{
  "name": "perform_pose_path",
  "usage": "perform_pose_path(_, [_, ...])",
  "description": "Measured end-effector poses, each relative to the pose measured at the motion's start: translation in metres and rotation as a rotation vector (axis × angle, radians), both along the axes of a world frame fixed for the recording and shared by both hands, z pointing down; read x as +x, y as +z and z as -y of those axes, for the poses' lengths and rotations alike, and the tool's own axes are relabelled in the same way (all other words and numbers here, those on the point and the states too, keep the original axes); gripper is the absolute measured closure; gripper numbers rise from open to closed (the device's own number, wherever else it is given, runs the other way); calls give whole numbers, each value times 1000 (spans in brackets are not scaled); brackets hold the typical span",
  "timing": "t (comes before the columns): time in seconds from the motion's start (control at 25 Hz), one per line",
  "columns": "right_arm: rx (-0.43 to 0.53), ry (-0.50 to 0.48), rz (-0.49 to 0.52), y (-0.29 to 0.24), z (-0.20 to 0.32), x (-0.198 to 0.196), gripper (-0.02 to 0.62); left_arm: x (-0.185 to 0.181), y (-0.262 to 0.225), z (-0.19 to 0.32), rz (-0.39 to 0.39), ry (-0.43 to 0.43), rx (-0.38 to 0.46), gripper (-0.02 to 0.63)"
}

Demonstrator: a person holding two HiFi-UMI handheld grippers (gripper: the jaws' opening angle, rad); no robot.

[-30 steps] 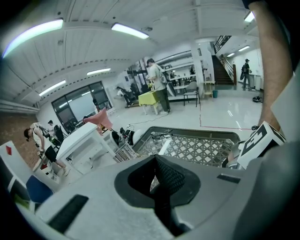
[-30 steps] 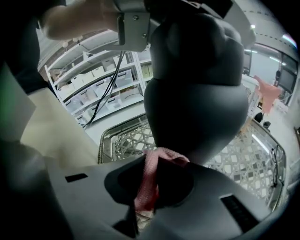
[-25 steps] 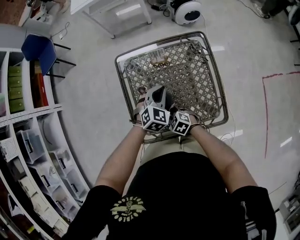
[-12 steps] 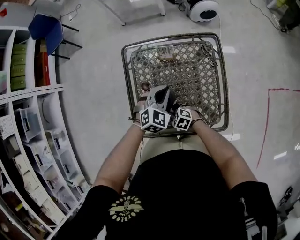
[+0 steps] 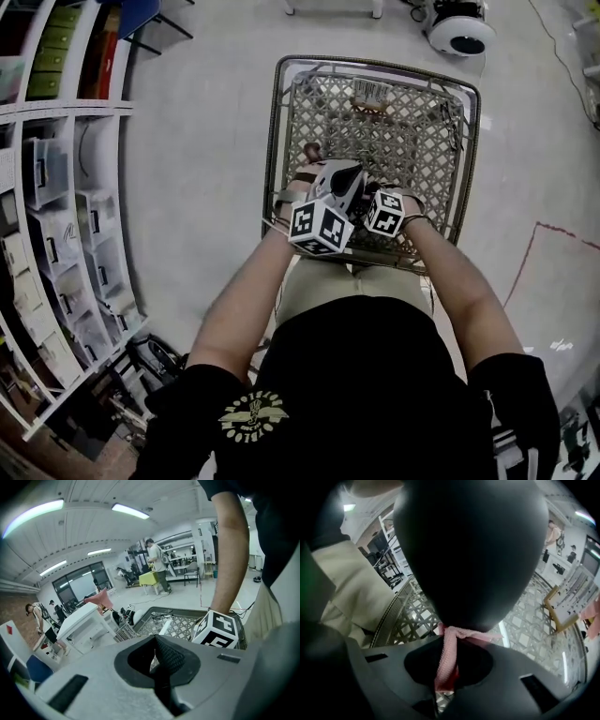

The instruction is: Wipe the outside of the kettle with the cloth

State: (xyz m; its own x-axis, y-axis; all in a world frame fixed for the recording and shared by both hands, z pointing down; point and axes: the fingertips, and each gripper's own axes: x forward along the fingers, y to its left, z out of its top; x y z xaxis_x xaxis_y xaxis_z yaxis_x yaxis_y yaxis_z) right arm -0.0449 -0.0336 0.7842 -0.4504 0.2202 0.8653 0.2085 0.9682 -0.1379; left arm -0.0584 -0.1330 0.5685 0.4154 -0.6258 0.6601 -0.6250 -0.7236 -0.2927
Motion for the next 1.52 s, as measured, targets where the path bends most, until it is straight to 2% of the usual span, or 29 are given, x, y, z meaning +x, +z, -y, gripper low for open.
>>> perform_pose_path(0.24, [13, -229, -17, 3, 14, 0, 558, -2, 0, 1, -18, -12, 11, 600])
perform_pose_path(0.32, [58, -280, -34, 4, 24, -1, 558, -2, 0, 1, -18, -17, 11, 600])
perform_pose_path(0.4, [142, -327, -48, 4, 38, -4, 558, -2, 1, -1, -19, -18, 10, 600])
perform_pose_path(0.48, [247, -330, -45, 1, 58, -13, 558, -2, 2, -1, -16, -17, 9, 600])
perform_pose_path(0.56, [310, -294, -35, -5, 75, -25, 558, -3, 3, 0, -12, -16, 8, 600])
perform_pose_path(0.68, [303, -253, -36, -9, 73, -27, 558, -3, 4, 0, -6, -17, 4, 600])
perform_pose_path(1.0, [157, -56, 3, -27, 25, 1, 558, -6, 7, -1, -4, -16, 1, 600])
perform_pose_path(1.12, [112, 124, 40, -43, 23, 14, 558, -5, 7, -2, -5, -10, 1, 600])
perform_pose_path(1.28, [98, 382, 65, -67, 39, 46, 558, -6, 8, -4, -8, -11, -2, 600])
perform_pose_path(1.52, [123, 644, 30, -86, 59, 114, 558, -3, 11, -3, 1, -1, -12, 600])
